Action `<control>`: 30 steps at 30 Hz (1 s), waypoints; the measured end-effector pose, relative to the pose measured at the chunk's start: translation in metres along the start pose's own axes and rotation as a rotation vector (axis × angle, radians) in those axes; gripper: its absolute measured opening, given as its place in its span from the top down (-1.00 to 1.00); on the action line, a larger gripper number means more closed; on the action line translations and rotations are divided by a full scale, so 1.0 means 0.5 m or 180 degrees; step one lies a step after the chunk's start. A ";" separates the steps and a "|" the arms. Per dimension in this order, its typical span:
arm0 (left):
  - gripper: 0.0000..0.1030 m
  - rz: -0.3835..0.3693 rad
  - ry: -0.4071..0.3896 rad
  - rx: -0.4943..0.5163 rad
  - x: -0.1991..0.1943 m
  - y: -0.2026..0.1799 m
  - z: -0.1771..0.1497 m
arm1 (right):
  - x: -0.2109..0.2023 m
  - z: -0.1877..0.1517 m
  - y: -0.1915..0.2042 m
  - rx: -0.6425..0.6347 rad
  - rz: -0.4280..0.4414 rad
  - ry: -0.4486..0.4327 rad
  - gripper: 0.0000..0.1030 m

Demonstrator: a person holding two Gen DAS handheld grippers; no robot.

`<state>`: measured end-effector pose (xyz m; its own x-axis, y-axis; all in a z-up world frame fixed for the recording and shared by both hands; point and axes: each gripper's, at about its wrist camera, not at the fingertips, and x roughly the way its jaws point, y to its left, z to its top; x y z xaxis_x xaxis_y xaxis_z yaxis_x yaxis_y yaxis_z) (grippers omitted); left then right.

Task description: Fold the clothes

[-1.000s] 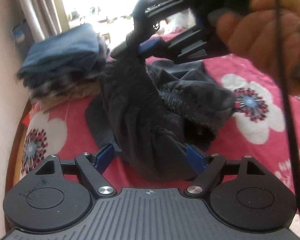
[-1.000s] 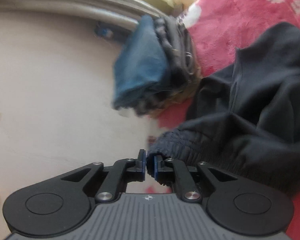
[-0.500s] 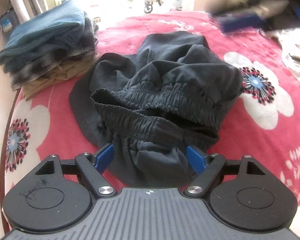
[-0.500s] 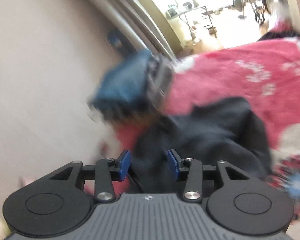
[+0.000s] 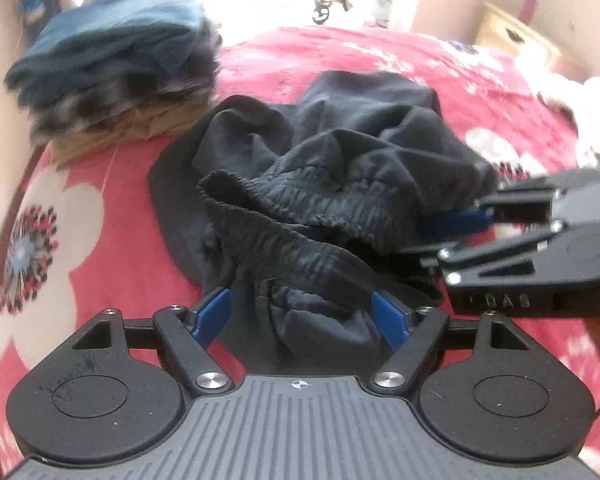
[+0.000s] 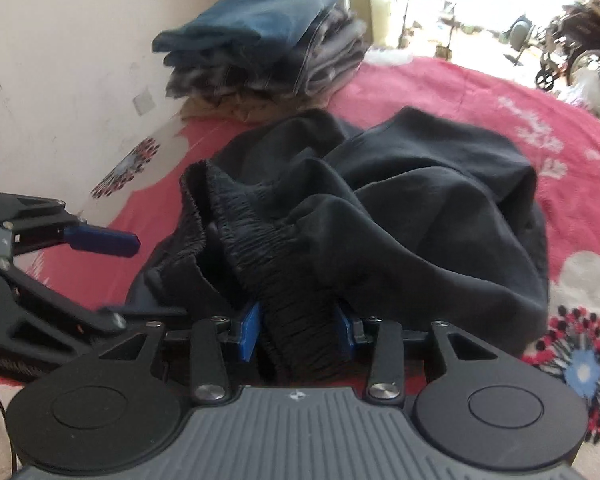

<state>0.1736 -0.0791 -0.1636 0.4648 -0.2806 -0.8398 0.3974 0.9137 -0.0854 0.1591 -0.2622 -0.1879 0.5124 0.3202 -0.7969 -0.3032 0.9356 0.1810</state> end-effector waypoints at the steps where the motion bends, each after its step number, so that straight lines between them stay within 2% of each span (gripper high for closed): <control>1: -0.52 -0.0016 -0.0003 -0.0081 -0.001 0.009 0.003 | -0.001 -0.002 -0.002 -0.0018 0.0032 0.0001 0.14; 3: -0.52 -0.0068 -0.0006 -0.0265 -0.001 0.029 0.010 | 0.002 -0.008 -0.007 -0.0049 0.0083 0.0018 -0.01; 7: -0.54 -0.0288 0.0020 -0.0797 0.013 0.069 0.033 | 0.013 -0.014 -0.007 -0.0099 0.0111 0.0041 -0.05; 10: -0.53 -0.0298 0.0109 -0.0997 0.039 0.072 0.047 | 0.022 -0.011 0.000 -0.0108 0.0059 0.0010 -0.06; 12: -0.47 -0.0187 0.0213 -0.0997 0.060 0.062 0.048 | 0.028 -0.009 0.005 -0.0114 0.0025 -0.0010 -0.03; 14: -0.37 -0.0095 0.0315 -0.0976 0.073 0.055 0.045 | 0.026 -0.008 0.010 -0.0103 -0.0056 -0.0056 0.11; 16: -0.33 -0.0043 0.0359 -0.0957 0.074 0.055 0.038 | 0.011 -0.006 0.002 0.0025 -0.0129 -0.0141 0.25; 21: -0.23 0.0082 0.0421 -0.0838 0.065 0.062 0.019 | -0.036 -0.003 -0.040 0.0432 -0.0515 -0.0421 0.43; 24: -0.02 0.0191 0.0475 -0.0732 0.064 0.062 0.013 | -0.019 0.000 -0.060 0.0503 -0.0574 -0.0374 0.43; 26: 0.05 0.0331 0.0417 -0.0668 0.054 0.057 0.009 | 0.000 0.005 -0.056 0.0346 -0.0689 -0.0331 0.43; 30: 0.15 0.0564 0.0230 -0.0595 0.027 0.055 0.009 | 0.038 0.005 -0.046 -0.0002 -0.1005 -0.0222 0.11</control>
<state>0.1946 -0.0592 -0.1749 0.4538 -0.0957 -0.8859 0.1586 0.9870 -0.0254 0.1776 -0.2772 -0.2057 0.6351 0.0234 -0.7721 -0.1207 0.9903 -0.0693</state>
